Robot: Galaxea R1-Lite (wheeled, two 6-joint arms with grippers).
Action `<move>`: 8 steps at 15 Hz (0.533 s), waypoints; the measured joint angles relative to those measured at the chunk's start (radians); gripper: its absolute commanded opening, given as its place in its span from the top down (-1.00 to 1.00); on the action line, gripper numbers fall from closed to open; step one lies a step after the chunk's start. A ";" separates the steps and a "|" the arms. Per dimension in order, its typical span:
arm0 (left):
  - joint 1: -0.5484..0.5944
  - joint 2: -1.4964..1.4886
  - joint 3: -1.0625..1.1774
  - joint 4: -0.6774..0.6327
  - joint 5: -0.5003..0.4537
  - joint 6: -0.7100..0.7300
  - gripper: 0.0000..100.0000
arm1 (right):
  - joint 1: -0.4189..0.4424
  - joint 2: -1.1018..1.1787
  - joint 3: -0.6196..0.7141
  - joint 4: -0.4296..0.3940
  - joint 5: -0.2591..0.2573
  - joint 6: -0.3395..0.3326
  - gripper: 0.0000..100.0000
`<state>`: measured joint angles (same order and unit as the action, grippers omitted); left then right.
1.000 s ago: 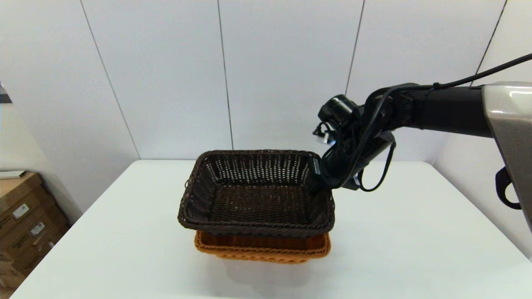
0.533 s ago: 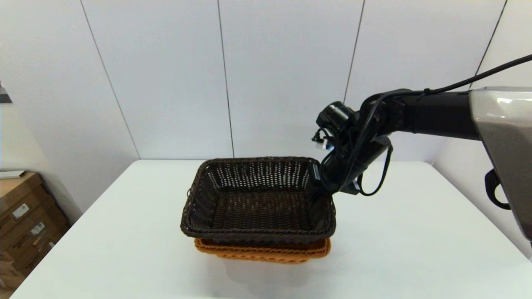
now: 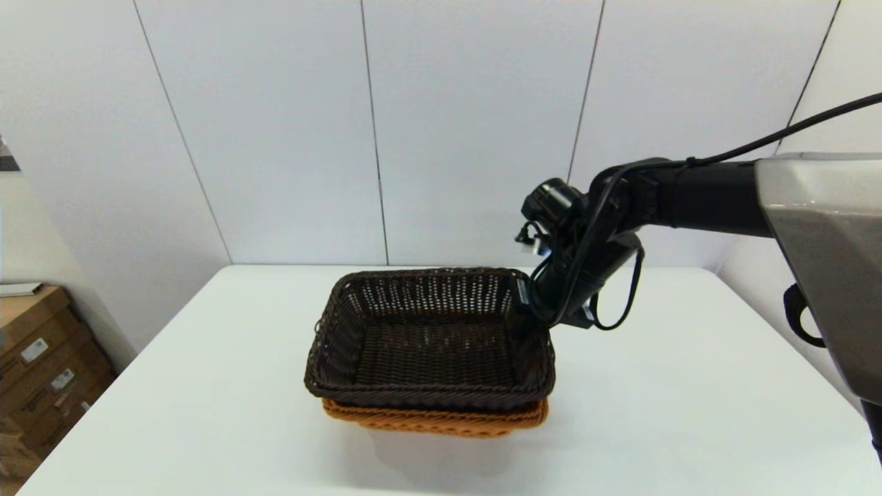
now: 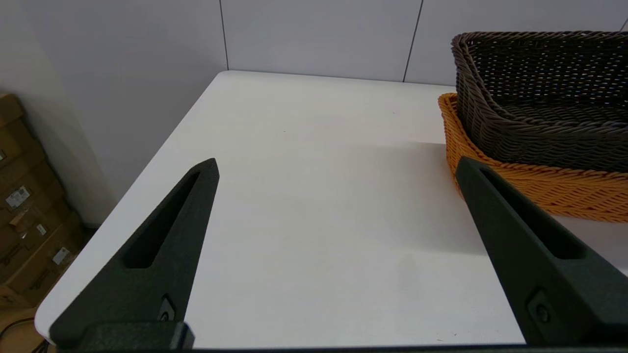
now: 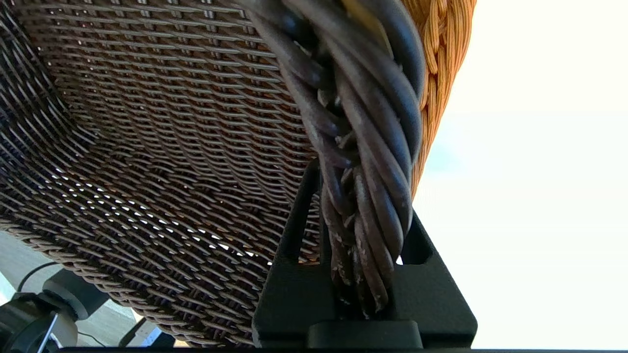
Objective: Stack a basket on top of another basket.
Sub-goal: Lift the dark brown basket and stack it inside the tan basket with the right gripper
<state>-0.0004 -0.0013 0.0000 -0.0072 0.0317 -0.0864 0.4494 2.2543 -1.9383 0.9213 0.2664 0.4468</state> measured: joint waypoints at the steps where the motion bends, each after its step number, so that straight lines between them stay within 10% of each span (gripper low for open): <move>1: 0.000 0.000 0.000 0.000 0.000 0.000 -1.00 | 0.000 0.002 -0.001 0.000 0.000 -0.003 1.00; 8: 0.000 0.000 0.000 0.000 0.000 0.001 -1.00 | 0.000 0.021 -0.001 0.000 0.003 -0.008 1.00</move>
<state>-0.0004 -0.0013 0.0000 -0.0072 0.0317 -0.0855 0.4491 2.2755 -1.9391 0.9217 0.2694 0.4391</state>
